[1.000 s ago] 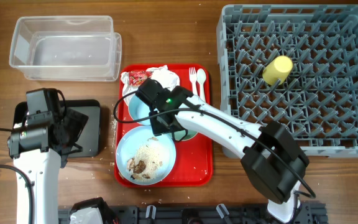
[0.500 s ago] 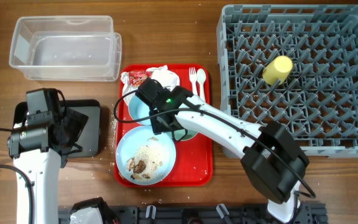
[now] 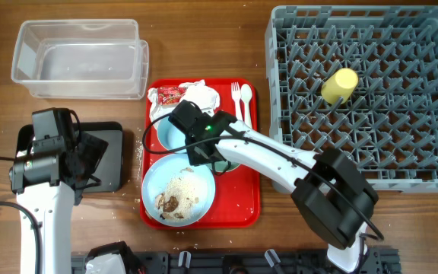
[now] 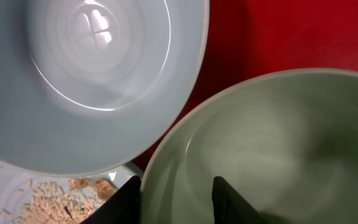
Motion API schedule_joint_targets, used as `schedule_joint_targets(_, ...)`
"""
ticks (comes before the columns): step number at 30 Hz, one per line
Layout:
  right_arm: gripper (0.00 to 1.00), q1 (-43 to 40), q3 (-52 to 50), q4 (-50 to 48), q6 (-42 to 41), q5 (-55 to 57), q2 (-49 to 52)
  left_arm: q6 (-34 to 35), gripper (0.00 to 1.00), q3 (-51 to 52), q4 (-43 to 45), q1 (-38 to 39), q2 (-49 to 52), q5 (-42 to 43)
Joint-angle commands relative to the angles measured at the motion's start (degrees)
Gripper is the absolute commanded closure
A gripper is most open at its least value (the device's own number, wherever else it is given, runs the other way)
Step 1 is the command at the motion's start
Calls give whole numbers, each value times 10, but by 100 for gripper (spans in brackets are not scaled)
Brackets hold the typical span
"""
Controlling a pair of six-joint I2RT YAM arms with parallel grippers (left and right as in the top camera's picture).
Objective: Sort waste into correct bins and load items into the dishwasher rack
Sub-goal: 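Lower the right gripper onto the pale-green bowl rim and grasp it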
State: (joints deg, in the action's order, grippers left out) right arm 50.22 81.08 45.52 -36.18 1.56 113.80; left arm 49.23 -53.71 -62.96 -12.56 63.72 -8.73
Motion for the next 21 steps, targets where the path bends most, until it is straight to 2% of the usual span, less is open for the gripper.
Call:
schedule_joint_targets(1,62,2,-2,-2,-4,5,11,8,0,1,1,-1,-6,-10)
schedule_joint_targets(8,62,9,-2,-3,-4,-1,11,7,0,1,1,-1,-6,-10)
schedule_joint_targets(17,68,16,-9,-12,-5,6,11,7,0,1,1,-1,-6,-10)
schedule_joint_targets(21,76,16,-9,-16,-5,6,11,7,0,1,1,-1,-6,-10)
